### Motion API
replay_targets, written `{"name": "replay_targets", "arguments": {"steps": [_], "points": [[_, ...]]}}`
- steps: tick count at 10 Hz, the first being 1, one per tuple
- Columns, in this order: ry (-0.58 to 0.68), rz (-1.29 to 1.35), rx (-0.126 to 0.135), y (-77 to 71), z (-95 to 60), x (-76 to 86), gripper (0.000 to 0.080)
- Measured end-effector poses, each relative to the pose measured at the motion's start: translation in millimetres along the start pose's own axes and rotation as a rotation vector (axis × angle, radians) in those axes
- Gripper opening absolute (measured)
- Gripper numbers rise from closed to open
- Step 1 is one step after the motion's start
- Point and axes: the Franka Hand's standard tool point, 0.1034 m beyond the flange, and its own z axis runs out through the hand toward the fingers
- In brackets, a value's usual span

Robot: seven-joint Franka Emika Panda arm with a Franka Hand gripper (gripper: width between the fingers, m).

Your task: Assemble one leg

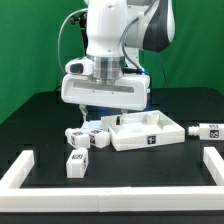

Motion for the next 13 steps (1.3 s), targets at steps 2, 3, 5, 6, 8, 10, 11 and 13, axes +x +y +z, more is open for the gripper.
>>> {"name": "replay_targets", "arguments": {"steps": [2, 3, 5, 6, 8, 10, 11, 13], "points": [[-0.011, -0.005, -0.01, -1.7, 5.7, -4.4, 0.0649], [-0.019, -0.005, -0.015, -3.8, 9.1, -6.8, 0.0649], [-0.028, 0.003, -0.014, -10.2, 11.6, -9.1, 0.0649], [-0.028, 0.005, -0.014, -9.5, 11.6, -9.0, 0.0649], [-0.028, 0.005, -0.014, -9.4, 11.7, -9.1, 0.0525], [-0.028, 0.005, -0.014, -9.4, 11.7, -9.2, 0.039], [-0.028, 0.005, -0.014, -9.4, 11.8, -9.2, 0.0208], [-0.022, -0.02, -0.012, -1.0, 9.0, -7.2, 0.0082]]}}
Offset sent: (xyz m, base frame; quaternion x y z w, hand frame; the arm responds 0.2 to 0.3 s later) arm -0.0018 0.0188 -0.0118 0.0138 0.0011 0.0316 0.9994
